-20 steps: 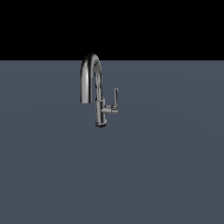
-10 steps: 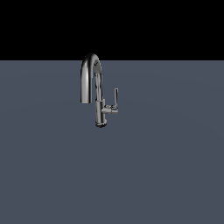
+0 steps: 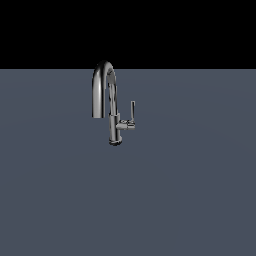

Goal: Turn on the faucet by rotating a designated handle.

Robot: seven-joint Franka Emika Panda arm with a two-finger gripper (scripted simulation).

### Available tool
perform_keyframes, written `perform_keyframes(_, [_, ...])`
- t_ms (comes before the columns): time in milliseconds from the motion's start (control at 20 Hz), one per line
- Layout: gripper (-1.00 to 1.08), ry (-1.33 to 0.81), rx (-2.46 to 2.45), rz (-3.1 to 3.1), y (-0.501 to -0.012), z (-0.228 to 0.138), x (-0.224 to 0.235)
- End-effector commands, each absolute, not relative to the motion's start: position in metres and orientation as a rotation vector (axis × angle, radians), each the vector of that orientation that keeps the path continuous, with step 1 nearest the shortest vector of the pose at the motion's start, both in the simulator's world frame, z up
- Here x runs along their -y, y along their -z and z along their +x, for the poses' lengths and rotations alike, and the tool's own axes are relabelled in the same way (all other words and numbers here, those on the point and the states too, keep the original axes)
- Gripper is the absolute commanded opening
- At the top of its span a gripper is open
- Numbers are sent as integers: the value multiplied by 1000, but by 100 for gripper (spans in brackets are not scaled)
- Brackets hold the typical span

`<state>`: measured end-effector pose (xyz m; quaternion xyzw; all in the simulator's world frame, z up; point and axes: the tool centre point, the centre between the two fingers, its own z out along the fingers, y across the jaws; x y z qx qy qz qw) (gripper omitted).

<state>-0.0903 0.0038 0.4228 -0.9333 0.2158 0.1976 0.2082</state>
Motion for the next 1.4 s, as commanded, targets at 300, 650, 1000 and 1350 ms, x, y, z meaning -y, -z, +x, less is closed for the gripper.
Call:
perform_keyframes(300, [-100, -692, -765, -2359, -388, -42, 5])
perform_keyframes(650, [-100, -804, -892, -2133, -351, -5, 14])
perform_keyframes(1000, [-100, -909, -1012, -1875, -306, 29, 23])
perform_keyframes(1350, [-100, -1001, -1119, -1596, -253, 56, 28])
